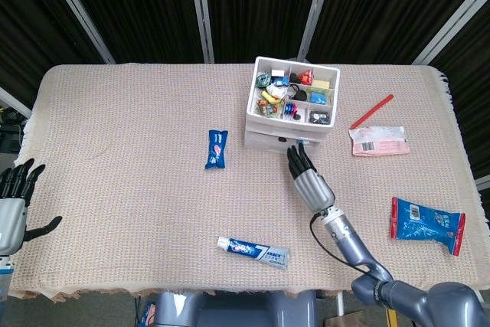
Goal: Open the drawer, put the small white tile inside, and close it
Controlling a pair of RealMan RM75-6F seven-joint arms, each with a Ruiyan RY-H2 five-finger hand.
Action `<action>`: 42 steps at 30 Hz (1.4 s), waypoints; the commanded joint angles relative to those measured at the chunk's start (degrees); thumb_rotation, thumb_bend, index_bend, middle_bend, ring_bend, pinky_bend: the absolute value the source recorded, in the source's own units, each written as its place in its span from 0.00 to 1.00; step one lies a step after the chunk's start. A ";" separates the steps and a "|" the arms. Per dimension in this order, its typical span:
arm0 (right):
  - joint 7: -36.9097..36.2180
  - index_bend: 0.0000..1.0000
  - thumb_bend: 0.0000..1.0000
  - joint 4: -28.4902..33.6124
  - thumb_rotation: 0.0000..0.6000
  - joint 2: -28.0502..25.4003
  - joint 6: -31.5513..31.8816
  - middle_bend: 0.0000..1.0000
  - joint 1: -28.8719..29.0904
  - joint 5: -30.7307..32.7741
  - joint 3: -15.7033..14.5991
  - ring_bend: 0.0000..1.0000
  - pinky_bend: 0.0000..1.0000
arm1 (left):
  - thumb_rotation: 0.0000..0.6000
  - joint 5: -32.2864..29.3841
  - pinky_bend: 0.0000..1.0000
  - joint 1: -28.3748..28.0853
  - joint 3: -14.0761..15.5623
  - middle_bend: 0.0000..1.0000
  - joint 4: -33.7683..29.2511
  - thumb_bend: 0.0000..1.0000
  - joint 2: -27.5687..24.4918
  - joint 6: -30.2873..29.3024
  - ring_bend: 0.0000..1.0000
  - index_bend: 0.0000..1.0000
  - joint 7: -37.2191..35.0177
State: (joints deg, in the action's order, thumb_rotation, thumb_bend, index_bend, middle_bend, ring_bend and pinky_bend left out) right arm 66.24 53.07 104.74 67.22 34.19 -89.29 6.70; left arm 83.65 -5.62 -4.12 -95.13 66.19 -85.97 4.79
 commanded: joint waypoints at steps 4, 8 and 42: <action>-0.23 0.17 0.22 -0.68 1.00 0.88 0.02 0.02 -0.44 2.56 1.43 0.00 0.00 | 1.00 0.04 0.00 0.03 0.06 0.00 -0.03 0.19 -0.04 0.01 0.00 0.09 -0.05; -0.20 0.17 0.22 -0.61 1.00 0.64 0.46 0.02 -0.55 2.86 1.40 0.00 0.00 | 1.00 0.11 0.00 0.04 0.11 0.00 -0.08 0.19 -0.05 0.02 0.00 0.09 -0.09; -36.06 0.12 0.15 41.04 1.00 -30.39 17.48 0.00 -18.10 5.51 -3.94 0.00 0.00 | 1.00 4.01 0.00 -0.01 0.80 0.00 3.65 0.18 1.07 -2.10 0.00 0.09 2.70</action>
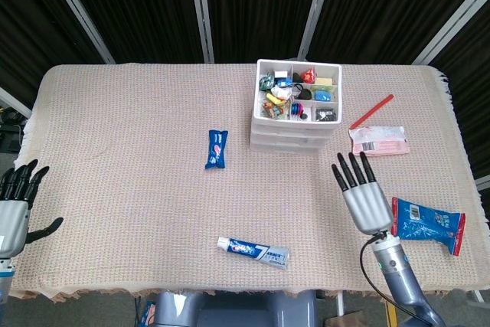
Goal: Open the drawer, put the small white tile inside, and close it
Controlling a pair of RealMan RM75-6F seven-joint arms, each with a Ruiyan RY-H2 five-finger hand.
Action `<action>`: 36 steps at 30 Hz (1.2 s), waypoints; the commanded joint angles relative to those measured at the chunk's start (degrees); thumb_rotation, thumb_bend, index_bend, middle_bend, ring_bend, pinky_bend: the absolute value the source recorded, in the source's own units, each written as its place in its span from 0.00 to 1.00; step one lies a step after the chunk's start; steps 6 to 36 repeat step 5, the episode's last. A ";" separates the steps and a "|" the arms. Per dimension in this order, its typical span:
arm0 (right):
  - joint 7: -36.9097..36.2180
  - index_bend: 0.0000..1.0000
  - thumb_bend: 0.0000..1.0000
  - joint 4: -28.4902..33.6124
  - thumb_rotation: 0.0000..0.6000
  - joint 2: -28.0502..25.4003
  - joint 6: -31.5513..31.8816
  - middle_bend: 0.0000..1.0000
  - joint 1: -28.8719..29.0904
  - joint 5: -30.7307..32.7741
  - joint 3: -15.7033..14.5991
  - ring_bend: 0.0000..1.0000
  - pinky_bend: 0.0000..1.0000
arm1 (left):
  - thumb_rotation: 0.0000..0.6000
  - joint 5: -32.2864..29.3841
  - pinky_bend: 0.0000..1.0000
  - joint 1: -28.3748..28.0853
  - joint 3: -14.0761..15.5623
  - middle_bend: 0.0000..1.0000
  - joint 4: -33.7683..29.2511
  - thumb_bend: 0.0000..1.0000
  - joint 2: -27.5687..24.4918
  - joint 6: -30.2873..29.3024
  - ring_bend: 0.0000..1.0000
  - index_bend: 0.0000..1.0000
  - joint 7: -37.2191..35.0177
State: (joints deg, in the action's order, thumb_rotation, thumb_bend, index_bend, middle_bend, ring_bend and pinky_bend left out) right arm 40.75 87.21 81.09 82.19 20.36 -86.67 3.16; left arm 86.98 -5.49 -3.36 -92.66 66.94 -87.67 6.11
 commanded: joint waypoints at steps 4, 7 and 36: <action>-16.04 0.09 0.11 8.29 1.00 -10.24 3.74 0.00 -6.35 2.18 -1.65 0.00 0.00 | 1.00 1.31 0.00 -0.23 0.04 0.00 2.35 0.17 0.85 -0.88 0.00 0.08 2.99; -16.79 0.09 0.11 8.29 1.00 -10.64 3.97 0.00 -6.69 2.00 -1.90 0.00 0.00 | 1.00 1.41 0.00 -0.24 0.03 0.00 2.54 0.17 0.92 -0.97 0.00 0.08 3.23; -16.79 0.09 0.11 8.29 1.00 -10.64 3.97 0.00 -6.69 2.00 -1.90 0.00 0.00 | 1.00 1.41 0.00 -0.24 0.03 0.00 2.54 0.17 0.92 -0.97 0.00 0.08 3.23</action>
